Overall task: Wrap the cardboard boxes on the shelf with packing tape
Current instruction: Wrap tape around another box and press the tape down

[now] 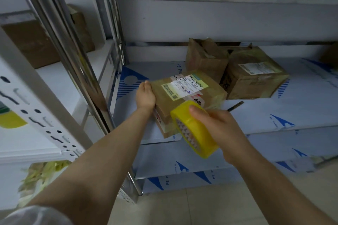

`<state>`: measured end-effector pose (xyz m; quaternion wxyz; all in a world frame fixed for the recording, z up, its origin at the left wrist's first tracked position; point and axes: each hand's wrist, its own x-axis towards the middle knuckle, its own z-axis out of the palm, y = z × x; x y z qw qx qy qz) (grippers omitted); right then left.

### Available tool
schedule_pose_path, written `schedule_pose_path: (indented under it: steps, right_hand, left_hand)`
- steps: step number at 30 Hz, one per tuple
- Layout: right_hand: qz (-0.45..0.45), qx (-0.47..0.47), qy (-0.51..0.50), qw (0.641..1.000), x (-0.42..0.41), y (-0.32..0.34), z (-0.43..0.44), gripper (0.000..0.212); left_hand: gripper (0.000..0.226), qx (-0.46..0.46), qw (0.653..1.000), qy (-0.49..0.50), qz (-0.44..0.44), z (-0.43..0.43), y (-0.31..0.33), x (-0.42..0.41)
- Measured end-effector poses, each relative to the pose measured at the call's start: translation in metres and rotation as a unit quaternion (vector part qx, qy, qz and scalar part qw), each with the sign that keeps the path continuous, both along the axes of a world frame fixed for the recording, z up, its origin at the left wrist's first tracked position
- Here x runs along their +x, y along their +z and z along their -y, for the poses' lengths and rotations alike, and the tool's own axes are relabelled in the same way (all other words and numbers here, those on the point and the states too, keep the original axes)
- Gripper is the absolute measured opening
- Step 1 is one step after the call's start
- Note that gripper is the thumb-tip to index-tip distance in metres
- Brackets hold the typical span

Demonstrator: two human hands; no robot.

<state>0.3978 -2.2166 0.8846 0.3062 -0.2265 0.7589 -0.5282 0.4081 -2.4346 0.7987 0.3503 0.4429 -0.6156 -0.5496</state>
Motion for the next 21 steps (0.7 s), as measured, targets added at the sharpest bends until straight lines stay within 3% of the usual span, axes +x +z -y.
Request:
schedule_pose_path:
  steps: [4,9,10,12,14,15,17,19,21]
  right_hand:
    - [0.054,-0.037,-0.046,0.997,0.014,-0.033,-0.002,0.029]
    - [0.047,-0.075,-0.058,0.994,0.012,-0.045,-0.001,0.046]
    - [0.050,-0.077,-0.059,0.994,0.012,-0.046,-0.001,0.047]
    - [0.060,-0.082,-0.060,0.993,0.011,-0.049,-0.001,0.045]
    - [0.063,-0.087,-0.057,0.993,0.010,-0.052,0.001,0.043]
    - [0.057,-0.087,-0.053,0.993,0.010,-0.053,0.001,0.046]
    - [0.037,-0.077,-0.045,0.995,0.010,-0.054,0.002,0.056]
    - [0.028,-0.071,-0.048,0.996,0.010,-0.055,0.004,0.054]
    - [0.018,-0.065,-0.048,0.997,0.010,-0.059,0.005,0.047]
  left_hand:
    - [0.033,0.015,1.000,0.000,0.000,-0.002,0.000,0.000]
    - [0.055,0.129,0.991,0.024,0.023,0.014,0.018,-0.007]
    - [0.061,0.105,0.993,0.027,0.056,0.019,0.027,-0.011]
    - [0.069,-0.031,0.975,-0.017,0.218,0.020,0.048,-0.022]
    - [0.072,-0.168,0.916,-0.100,0.350,0.011,0.056,-0.032]
    - [0.073,-0.202,0.882,-0.141,0.401,0.009,0.052,-0.037]
    - [0.074,-0.212,0.847,-0.181,0.452,0.008,0.043,-0.041]
    - [0.064,-0.191,0.861,-0.189,0.431,0.014,0.043,-0.040]
    - [0.051,-0.123,0.898,-0.193,0.375,0.022,0.049,-0.041]
